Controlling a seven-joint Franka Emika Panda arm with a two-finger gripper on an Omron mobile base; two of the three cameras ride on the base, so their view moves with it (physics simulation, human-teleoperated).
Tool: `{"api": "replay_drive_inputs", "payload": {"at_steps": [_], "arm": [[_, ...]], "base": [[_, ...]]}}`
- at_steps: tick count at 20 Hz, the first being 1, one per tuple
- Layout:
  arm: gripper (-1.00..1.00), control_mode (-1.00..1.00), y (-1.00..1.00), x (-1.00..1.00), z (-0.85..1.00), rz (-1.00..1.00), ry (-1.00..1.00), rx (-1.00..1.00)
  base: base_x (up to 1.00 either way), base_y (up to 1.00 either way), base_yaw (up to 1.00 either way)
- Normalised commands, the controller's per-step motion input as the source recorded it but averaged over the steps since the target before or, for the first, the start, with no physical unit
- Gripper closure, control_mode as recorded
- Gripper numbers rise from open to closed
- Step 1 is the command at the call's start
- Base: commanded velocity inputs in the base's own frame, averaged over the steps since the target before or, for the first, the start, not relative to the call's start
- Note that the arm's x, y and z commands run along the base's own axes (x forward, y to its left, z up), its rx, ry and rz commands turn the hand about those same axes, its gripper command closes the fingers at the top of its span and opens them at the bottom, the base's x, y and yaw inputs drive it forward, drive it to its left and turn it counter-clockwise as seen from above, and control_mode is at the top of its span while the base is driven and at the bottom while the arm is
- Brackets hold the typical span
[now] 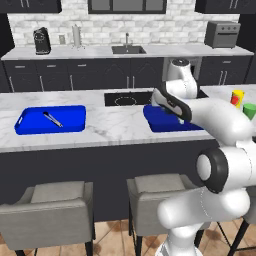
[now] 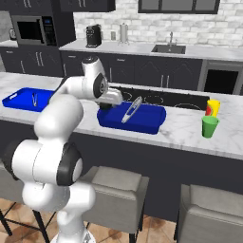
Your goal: Gather the squashs from the fridge and place them on a tray on the dining counter. Then gather the chicken drumstick and steak from the fridge and place them on the other tray.
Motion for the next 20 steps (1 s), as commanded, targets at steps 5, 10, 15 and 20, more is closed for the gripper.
{"api": "replay_drive_inputs", "payload": {"at_steps": [5, 10, 15, 20], "arm": [[1.0, -1.0, -0.03, 0.37, -0.38, 0.07, 0.01, 0.0], [1.0, -1.0, -0.02, 0.26, -0.3, 0.07, 0.0, 0.0], [1.0, -1.0, 0.0, 0.11, -0.26, 0.06, 0.0, 0.0], [1.0, -1.0, 0.0, 0.0, -0.2, 0.06, 0.0, 0.0]], "base": [[0.0, 0.0, 0.0], [0.0, 0.0, 0.0], [0.0, 0.0, 0.0], [0.0, 0.0, 0.0]]}}
